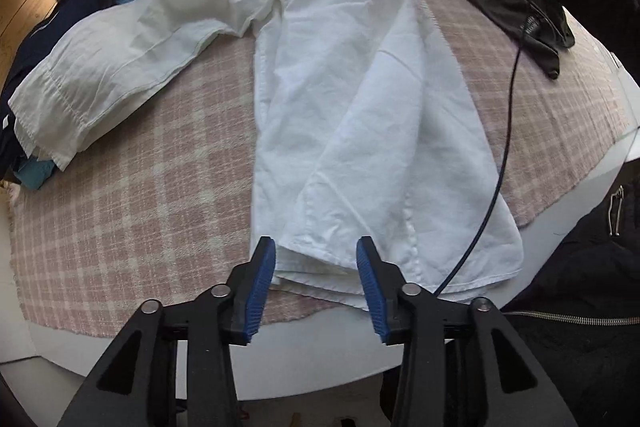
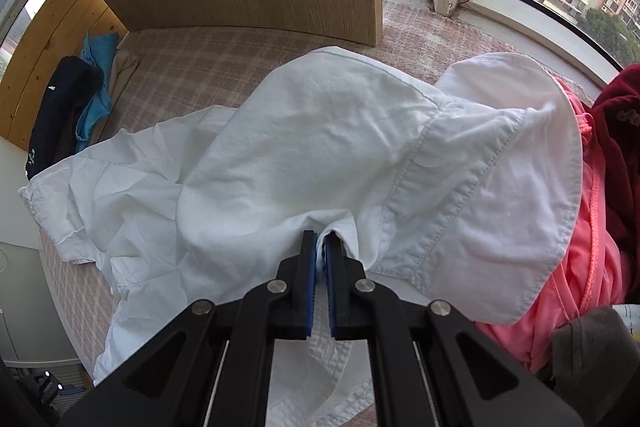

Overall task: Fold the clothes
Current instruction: 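Hold the collar raised with the right gripper while the left gripper pinches the placket hem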

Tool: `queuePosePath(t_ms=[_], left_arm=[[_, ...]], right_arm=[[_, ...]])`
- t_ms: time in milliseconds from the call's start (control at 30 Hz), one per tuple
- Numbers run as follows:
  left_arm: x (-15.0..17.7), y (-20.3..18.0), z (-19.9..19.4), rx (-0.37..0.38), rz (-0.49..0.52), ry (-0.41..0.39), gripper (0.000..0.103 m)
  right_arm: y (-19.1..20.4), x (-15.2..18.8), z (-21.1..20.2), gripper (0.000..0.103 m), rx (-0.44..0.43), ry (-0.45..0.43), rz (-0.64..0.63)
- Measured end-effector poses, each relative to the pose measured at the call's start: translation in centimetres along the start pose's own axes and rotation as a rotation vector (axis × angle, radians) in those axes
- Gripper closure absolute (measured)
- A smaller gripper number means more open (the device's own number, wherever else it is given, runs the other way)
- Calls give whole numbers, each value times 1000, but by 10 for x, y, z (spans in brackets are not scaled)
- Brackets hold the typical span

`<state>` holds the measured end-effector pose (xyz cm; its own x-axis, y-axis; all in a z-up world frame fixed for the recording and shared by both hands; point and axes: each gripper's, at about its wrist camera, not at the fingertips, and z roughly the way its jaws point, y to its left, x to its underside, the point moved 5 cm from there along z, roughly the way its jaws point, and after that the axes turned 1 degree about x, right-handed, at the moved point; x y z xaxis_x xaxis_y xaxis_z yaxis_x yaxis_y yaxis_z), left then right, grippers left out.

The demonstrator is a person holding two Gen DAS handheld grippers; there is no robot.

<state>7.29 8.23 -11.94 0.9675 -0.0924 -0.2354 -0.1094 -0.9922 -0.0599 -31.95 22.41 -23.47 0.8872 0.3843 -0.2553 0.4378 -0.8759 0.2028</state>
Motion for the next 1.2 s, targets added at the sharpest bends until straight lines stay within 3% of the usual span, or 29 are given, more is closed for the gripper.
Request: queuePosePath(t_ms=[167,233,300,633,833,900,933,967,1000,1067,1200], left_arm=[[-20,-31,33,-29,131,65,53],[-20,-29,51,-31,145,117,58],[-19,-20,58,-16,117,146,101],[-11,0,16,138,-96,76,101],[-4,6,-6,211,-203,44,84],[3,-4,1,218,-197,57,80],[4,-14,0,200,-163,51,78],[4,-25,0,184,-126,46,70],[2,-38,2,170,-79,41,60],[-3,-65,6,144,13,30,53],[-9,-87,36,22,153,72,53]], right_arm=[[3,3,2,98,-8,9,7],[3,5,1,98,-5,9,1],[2,6,-1,98,-1,7,-5],[-5,0,-9,98,34,2,-34],[-9,8,-6,97,52,34,-43],[-12,17,-15,84,56,34,-49],[-14,22,-21,71,66,35,-50],[-17,28,-28,65,78,26,-59],[-21,34,-34,65,91,11,-69],[-35,43,-43,64,93,-8,-36],[-52,56,-47,64,3,-4,43]])
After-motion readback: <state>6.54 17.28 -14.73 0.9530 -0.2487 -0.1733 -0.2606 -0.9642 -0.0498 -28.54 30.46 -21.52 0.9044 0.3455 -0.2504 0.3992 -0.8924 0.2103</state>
